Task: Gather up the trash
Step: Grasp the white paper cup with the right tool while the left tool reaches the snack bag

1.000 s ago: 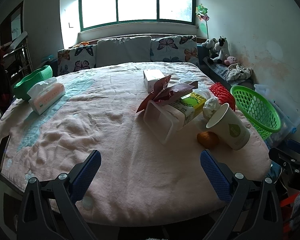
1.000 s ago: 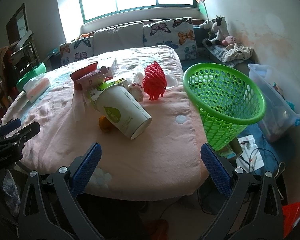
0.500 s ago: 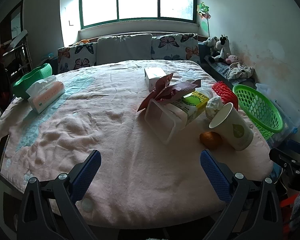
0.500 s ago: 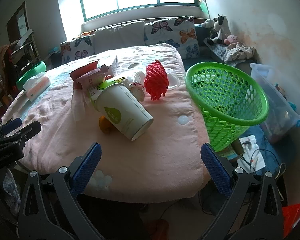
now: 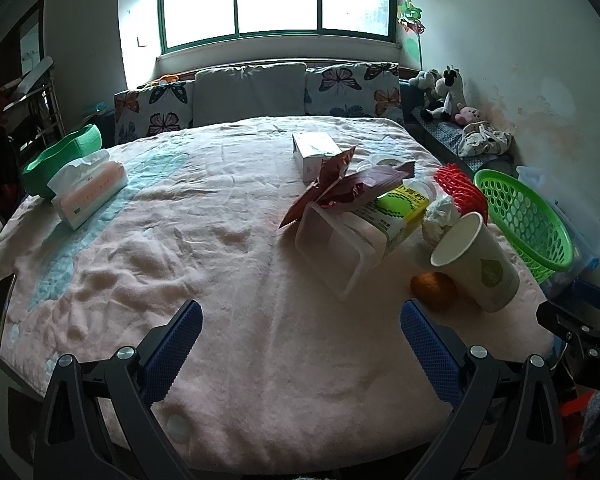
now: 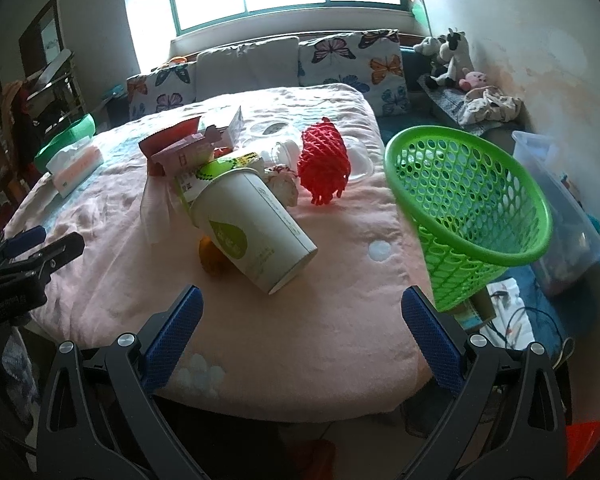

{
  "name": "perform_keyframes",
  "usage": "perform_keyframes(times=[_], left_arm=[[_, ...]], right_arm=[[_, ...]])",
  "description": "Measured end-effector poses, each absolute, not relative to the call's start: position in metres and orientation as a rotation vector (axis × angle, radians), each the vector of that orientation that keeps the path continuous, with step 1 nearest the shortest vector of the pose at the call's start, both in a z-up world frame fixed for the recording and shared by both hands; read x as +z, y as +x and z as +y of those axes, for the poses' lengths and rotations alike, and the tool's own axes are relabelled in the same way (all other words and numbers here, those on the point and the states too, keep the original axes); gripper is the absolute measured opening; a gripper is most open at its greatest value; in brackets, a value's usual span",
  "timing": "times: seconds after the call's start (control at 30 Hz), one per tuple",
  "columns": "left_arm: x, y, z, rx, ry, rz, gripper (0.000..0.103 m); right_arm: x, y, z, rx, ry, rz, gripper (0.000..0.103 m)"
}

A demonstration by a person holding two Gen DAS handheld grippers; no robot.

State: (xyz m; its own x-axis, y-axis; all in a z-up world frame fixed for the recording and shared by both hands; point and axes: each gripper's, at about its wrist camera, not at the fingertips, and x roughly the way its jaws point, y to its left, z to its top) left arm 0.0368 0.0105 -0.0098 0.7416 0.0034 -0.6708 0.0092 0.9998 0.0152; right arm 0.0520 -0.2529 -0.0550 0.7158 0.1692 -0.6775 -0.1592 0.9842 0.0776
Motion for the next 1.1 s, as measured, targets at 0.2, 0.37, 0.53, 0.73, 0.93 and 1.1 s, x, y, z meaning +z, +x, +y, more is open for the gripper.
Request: perform_keyframes(times=[0.2,0.37,0.53,0.73,0.93,1.1], left_arm=[[-0.007,0.046,0.017,0.0,0.016,0.737,0.096],[-0.006,0.057,0.022,0.004,0.025,0.745,0.096],[-0.006,0.071,0.029,-0.001,0.017,0.755,0.096],[-0.005,0.084,0.033,-0.005,0.027,0.749,0.096],[-0.002,0.098,0.033,-0.048,0.028,0.753,0.096],[0.004,0.111,0.03,-0.078,0.058,0.726,0.093]], right_arm=[[-0.054,0.063,-0.246,0.216,-0.028,0.743,0.099],[-0.052,0.075,-0.24,0.26,-0.071,0.737,0.098],[-0.051,0.087,-0.23,0.324,-0.128,0.727,0.098],[-0.059,0.109,-0.224,0.36,-0.205,0.741,0.097],[-0.071,0.127,-0.22,0.393,-0.245,0.774,0.094],[-0.074,0.132,-0.211,0.42,-0.281,0.766,0.091]])
